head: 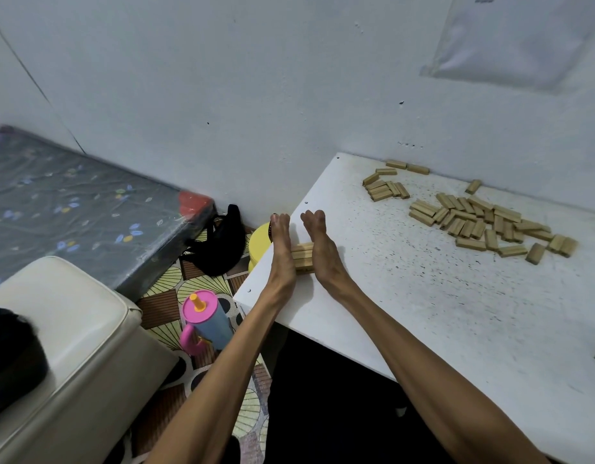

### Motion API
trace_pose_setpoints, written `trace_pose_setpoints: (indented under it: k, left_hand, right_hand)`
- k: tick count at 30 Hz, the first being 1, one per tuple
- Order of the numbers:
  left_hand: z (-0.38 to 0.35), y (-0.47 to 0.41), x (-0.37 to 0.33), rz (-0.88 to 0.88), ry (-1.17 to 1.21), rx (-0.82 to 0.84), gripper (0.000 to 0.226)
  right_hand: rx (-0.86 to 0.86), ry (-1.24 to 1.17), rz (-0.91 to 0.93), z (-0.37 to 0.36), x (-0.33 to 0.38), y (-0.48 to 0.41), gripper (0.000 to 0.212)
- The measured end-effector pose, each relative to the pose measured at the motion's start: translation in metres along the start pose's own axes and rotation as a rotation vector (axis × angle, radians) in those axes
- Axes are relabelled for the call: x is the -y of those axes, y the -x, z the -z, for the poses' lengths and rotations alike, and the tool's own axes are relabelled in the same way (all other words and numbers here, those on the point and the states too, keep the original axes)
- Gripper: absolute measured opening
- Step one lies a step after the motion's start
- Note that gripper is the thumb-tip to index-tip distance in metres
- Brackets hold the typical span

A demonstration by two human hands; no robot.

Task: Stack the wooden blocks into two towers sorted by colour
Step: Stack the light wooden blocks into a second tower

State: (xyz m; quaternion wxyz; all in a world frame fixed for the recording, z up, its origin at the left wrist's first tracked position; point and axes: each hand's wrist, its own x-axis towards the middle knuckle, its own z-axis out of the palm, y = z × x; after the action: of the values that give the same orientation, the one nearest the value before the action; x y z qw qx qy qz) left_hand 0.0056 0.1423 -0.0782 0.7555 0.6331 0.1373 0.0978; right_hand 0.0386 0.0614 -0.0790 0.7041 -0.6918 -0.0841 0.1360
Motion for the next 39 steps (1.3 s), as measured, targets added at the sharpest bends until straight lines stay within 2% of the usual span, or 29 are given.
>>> trace_pose_setpoints:
  k: [4,6,9,12,15,17,20,24,28,34,39]
  left_hand:
    - [-0.004,0.003,-0.001,0.007,-0.003,-0.021,0.099]
    - [-0.006,0.003,-0.002,0.015,0.007,-0.022,0.096]
    - [-0.007,0.0,-0.002,0.019,0.046,-0.065,0.094]
    - [-0.007,-0.002,0.001,-0.003,0.041,-0.089,0.097]
    - [-0.005,0.001,0.002,-0.057,0.039,-0.101,0.082]
    - [0.003,0.002,0.0,-0.078,0.003,-0.085,0.067]
    - [0.03,0.002,0.0,-0.126,-0.212,0.002,0.052]
    - [0.061,0.01,-0.004,-0.164,-0.476,0.231,0.071]
    - [0.073,0.011,-0.005,-0.194,-0.635,0.287,0.091]
    - [0.072,0.011,-0.005,-0.265,-0.688,0.271,0.09]
    - [0.073,0.01,-0.003,-0.281,-0.69,0.241,0.079]
  right_hand:
    - [0.001,-0.022,-0.006,0.0,0.0,0.0,0.092]
    - [0.008,-0.043,-0.018,0.001,0.0,-0.001,0.09]
    - [0.003,-0.103,-0.039,0.004,0.0,-0.001,0.074]
    - [-0.028,-0.15,-0.027,0.007,0.0,-0.002,0.071]
    - [-0.029,-0.162,-0.016,0.014,0.003,-0.002,0.066]
    - [-0.021,-0.14,0.001,0.024,0.005,0.0,0.052]
    - [0.047,0.026,0.084,0.049,0.005,0.005,0.038]
    - [0.233,0.302,0.203,0.082,0.002,0.014,0.056]
    - [0.298,0.394,0.259,0.089,0.004,0.018,0.068]
    - [0.286,0.436,0.321,0.087,0.004,0.019,0.063]
    - [0.275,0.432,0.309,0.087,0.006,0.021,0.061]
